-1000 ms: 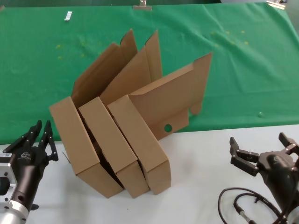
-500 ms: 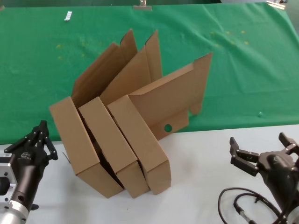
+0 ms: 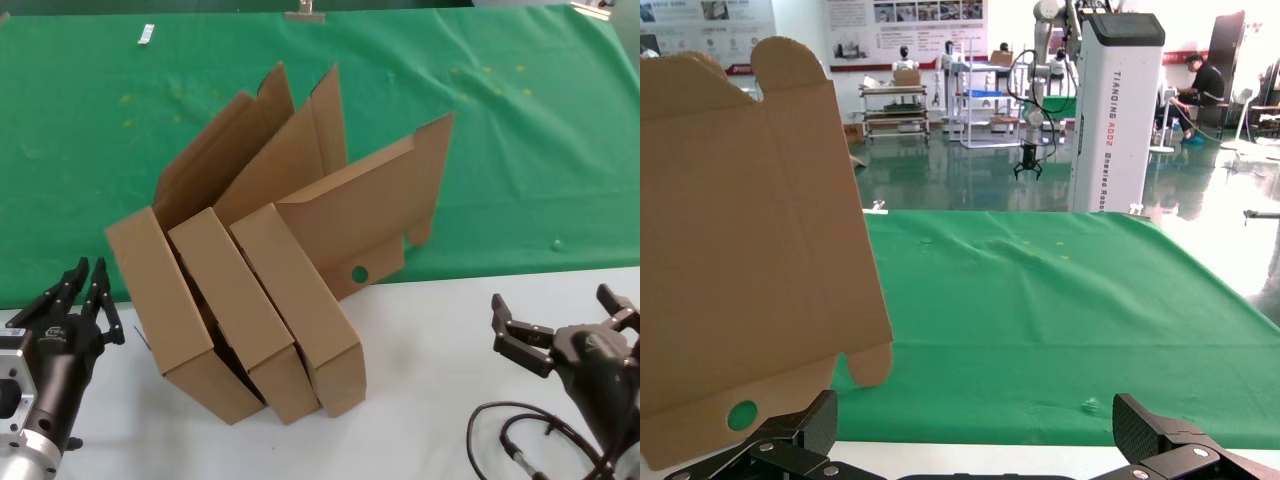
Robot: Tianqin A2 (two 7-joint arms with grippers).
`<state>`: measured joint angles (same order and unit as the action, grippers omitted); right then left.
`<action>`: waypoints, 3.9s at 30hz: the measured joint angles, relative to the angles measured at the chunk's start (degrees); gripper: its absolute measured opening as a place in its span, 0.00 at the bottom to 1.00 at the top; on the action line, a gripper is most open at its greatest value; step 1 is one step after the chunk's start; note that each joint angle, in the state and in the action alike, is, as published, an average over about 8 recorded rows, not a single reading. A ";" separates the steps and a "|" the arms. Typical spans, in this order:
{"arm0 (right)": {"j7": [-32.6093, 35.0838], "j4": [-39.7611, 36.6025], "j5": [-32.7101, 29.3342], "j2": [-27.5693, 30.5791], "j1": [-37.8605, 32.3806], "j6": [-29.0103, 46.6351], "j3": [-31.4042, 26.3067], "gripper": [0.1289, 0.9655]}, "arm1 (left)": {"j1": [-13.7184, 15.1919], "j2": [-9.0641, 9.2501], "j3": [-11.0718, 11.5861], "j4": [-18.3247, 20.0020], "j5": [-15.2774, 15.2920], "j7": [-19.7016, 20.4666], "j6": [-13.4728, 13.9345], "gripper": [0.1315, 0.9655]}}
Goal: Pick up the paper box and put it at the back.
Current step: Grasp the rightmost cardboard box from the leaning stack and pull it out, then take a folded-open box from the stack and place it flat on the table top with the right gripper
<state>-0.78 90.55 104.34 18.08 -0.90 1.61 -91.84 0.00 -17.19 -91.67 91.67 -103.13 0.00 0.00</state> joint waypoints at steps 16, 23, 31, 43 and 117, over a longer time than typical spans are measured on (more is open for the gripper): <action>9.76 -5.91 3.93 3.98 -4.21 17.41 3.02 1.00 | 0.00 0.00 0.00 0.00 0.00 0.00 0.00 0.28; 19.69 -12.54 6.32 7.75 -8.27 33.50 0.72 1.00 | 0.00 0.00 0.00 0.00 0.00 0.00 0.00 0.41; 25.77 -27.19 7.75 11.39 -17.91 50.54 -3.45 1.00 | 0.00 0.00 0.00 0.00 0.00 0.00 0.00 0.60; 28.62 -48.02 6.15 8.73 -35.00 68.44 -10.86 1.00 | 0.00 0.00 0.00 0.00 0.00 0.00 0.00 0.86; 17.54 -31.02 -4.24 20.13 -41.31 64.22 -7.56 0.03 | 0.00 0.00 0.00 0.00 0.03 0.02 0.00 1.00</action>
<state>16.76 59.52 100.10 38.20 -42.21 65.83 -99.39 0.00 -17.19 -91.68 91.67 -103.11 0.02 0.00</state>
